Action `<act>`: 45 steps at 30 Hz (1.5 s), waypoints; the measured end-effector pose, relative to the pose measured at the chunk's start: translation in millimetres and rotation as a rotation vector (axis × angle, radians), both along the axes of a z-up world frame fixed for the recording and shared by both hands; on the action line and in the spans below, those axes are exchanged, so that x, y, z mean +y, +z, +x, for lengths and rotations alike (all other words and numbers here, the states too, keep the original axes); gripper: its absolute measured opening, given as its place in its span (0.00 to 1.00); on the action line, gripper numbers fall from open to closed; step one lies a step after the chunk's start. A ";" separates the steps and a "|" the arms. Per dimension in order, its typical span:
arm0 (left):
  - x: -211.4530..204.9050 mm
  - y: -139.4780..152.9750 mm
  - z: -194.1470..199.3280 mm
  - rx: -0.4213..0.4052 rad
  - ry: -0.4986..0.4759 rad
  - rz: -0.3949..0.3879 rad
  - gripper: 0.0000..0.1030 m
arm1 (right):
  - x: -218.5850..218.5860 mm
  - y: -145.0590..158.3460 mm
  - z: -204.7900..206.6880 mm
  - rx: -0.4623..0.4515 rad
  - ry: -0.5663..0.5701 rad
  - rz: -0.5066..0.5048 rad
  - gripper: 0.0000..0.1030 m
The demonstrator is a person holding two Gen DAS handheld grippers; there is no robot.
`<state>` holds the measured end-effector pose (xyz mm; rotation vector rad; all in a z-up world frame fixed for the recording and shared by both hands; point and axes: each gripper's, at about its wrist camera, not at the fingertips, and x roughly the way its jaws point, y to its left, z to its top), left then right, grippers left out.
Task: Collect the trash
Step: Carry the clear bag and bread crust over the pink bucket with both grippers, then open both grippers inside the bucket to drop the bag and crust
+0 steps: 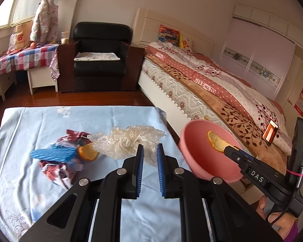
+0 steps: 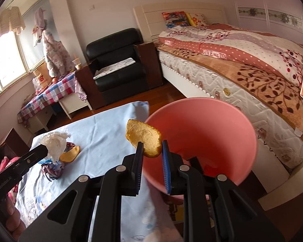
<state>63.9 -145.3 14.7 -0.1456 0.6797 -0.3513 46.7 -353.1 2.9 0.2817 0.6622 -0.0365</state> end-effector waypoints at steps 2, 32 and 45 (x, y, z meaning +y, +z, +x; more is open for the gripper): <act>-12.9 0.4 0.8 -0.005 -0.026 0.008 0.12 | -9.9 -2.3 -1.0 0.004 -0.021 0.009 0.18; -161.8 -40.3 26.5 0.082 -0.324 0.059 0.13 | -97.0 -37.3 -1.7 0.049 -0.180 0.083 0.18; -180.1 -51.2 22.4 0.079 -0.385 0.076 0.24 | -101.2 -46.6 4.0 0.062 -0.171 0.103 0.19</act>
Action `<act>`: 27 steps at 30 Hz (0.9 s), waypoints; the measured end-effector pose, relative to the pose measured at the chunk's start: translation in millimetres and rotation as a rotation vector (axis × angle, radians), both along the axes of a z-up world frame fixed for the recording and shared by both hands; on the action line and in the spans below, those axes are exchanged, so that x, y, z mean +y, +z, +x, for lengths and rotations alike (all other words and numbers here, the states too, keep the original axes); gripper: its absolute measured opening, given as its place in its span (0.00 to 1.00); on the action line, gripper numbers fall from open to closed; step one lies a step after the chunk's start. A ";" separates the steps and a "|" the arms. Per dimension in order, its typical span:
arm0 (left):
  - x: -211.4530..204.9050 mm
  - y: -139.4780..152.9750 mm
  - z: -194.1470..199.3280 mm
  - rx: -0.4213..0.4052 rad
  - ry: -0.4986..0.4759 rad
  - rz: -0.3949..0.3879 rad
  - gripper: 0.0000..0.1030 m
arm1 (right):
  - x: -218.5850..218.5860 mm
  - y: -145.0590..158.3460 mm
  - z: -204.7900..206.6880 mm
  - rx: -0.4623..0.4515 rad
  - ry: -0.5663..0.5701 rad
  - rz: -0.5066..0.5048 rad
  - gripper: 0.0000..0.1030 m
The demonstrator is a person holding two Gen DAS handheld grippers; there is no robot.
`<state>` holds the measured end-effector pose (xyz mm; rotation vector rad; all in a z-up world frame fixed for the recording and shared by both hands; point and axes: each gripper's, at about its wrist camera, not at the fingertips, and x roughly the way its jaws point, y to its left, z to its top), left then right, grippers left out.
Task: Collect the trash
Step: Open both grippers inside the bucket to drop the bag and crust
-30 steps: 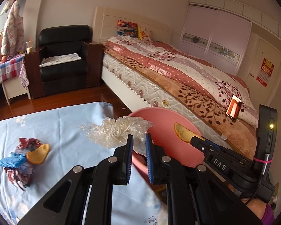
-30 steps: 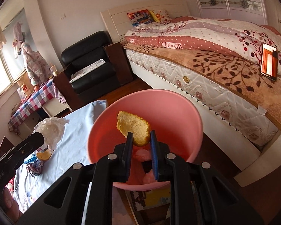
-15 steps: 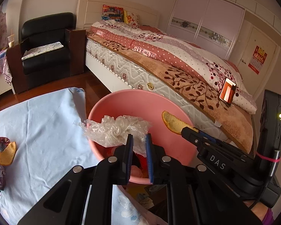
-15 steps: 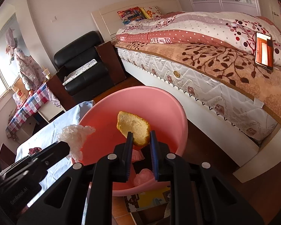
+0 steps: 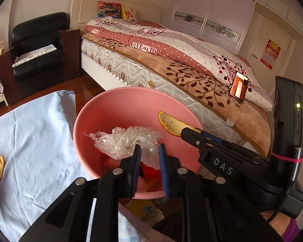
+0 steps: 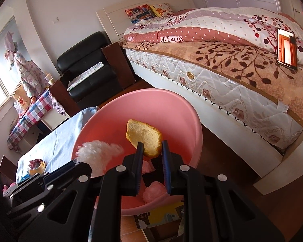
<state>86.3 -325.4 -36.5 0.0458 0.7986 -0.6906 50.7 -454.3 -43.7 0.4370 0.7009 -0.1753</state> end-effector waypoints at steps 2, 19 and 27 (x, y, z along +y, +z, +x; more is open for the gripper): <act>-1.7 0.2 -2.2 -0.021 0.011 0.019 0.35 | -1.2 -1.1 -0.1 -0.003 0.002 0.013 0.19; 35.5 22.8 -9.1 -0.053 0.137 0.004 0.50 | 9.7 14.2 -10.7 -0.036 0.052 0.008 0.20; 76.3 38.4 -21.1 -0.087 0.224 -0.014 0.50 | 32.3 29.0 -20.2 -0.061 0.099 -0.008 0.20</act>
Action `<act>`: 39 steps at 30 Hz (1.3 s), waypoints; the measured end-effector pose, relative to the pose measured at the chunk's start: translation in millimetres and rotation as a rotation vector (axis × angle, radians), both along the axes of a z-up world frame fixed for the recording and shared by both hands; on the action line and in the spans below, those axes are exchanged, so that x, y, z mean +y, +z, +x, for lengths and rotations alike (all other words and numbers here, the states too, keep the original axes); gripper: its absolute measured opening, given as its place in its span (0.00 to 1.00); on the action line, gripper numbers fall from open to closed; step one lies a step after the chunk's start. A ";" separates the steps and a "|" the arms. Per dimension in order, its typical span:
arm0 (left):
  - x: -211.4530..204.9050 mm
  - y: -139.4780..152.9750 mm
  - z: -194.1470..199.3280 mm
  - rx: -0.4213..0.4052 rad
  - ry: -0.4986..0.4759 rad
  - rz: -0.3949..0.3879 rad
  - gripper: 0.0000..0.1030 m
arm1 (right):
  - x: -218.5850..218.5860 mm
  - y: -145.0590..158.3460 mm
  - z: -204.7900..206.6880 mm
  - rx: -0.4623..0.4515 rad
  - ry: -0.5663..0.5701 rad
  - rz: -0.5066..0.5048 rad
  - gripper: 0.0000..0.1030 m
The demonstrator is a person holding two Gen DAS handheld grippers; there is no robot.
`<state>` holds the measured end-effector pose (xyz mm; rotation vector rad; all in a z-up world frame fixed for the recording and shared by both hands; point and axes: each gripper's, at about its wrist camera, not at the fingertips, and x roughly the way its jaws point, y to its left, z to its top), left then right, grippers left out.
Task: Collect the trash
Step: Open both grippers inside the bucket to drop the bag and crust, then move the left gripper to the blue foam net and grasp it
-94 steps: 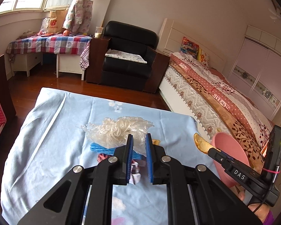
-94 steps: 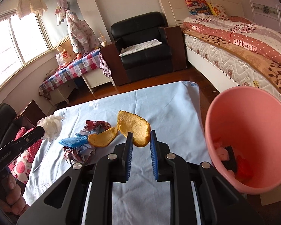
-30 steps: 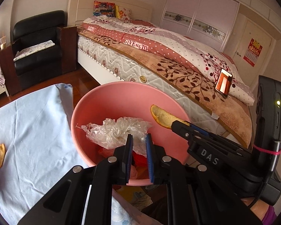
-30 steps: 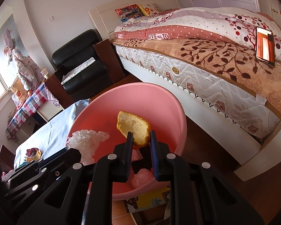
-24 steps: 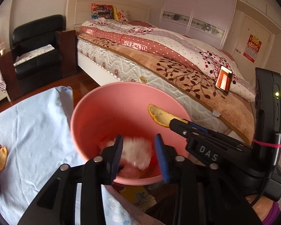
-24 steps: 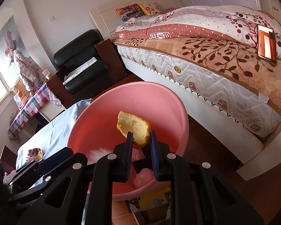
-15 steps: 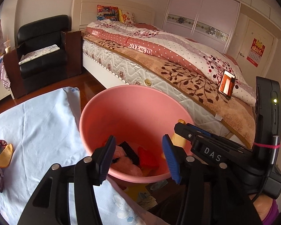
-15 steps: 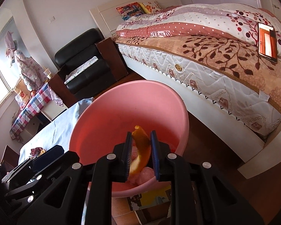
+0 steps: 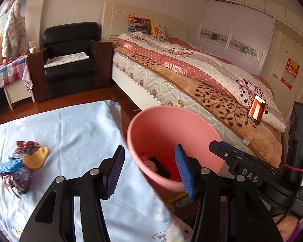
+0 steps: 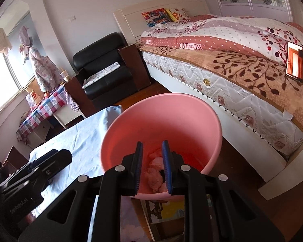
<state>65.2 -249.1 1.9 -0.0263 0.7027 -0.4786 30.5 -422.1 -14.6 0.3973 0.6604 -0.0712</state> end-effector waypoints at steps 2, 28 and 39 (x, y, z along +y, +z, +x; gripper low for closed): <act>11.9 2.8 -2.6 -0.007 0.026 0.000 0.50 | 9.1 3.1 -2.2 -0.006 0.013 -0.004 0.20; 250.3 -7.1 1.6 0.012 0.536 -0.032 0.50 | 152.4 7.4 3.6 -0.013 0.320 0.045 0.19; 320.3 -42.4 31.5 0.188 0.571 -0.199 0.50 | 200.9 3.1 22.4 -0.005 0.392 0.031 0.20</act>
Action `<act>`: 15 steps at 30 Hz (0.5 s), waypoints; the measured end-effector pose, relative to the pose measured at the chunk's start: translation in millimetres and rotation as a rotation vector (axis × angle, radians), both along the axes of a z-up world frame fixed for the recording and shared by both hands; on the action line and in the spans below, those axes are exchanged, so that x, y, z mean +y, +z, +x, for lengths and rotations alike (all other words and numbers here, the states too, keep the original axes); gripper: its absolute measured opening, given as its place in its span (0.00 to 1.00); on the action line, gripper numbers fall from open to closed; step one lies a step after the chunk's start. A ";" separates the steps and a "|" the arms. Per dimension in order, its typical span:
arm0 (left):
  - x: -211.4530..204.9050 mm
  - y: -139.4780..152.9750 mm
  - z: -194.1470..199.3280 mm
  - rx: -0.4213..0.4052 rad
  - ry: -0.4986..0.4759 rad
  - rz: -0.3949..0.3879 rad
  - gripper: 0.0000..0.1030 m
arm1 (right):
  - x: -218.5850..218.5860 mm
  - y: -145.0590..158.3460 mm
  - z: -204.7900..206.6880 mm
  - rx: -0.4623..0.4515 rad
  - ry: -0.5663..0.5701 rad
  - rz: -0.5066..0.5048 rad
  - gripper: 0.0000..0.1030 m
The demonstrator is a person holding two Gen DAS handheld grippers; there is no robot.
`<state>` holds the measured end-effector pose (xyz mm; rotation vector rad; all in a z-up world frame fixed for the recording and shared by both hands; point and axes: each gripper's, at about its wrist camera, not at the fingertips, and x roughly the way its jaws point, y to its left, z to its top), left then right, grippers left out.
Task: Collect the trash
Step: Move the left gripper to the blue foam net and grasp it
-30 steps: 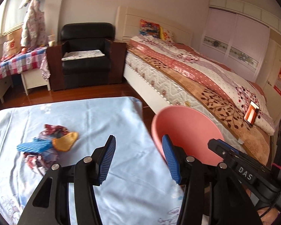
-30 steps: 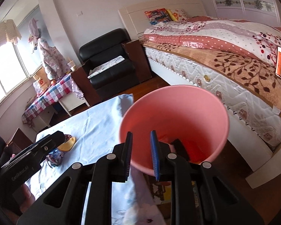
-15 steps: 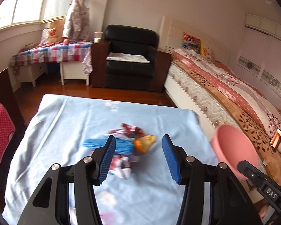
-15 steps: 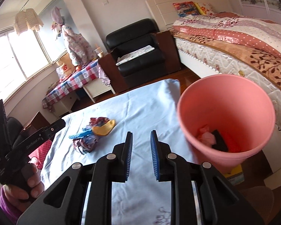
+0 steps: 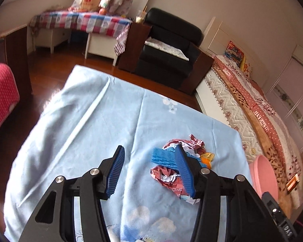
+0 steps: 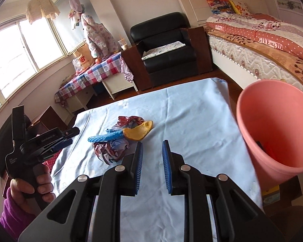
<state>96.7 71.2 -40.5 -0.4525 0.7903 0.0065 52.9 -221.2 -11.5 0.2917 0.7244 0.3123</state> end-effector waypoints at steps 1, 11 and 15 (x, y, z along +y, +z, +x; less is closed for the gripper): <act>-0.1 -2.9 3.9 0.012 -0.007 -0.015 0.50 | 3.3 -0.5 2.9 0.001 0.003 0.001 0.19; -27.0 -20.4 26.6 0.045 -0.128 -0.027 0.49 | 33.2 -16.9 20.2 0.048 0.043 -0.017 0.19; -31.8 -25.6 30.3 0.046 -0.153 -0.023 0.25 | 35.0 -22.6 25.8 0.065 0.040 -0.010 0.19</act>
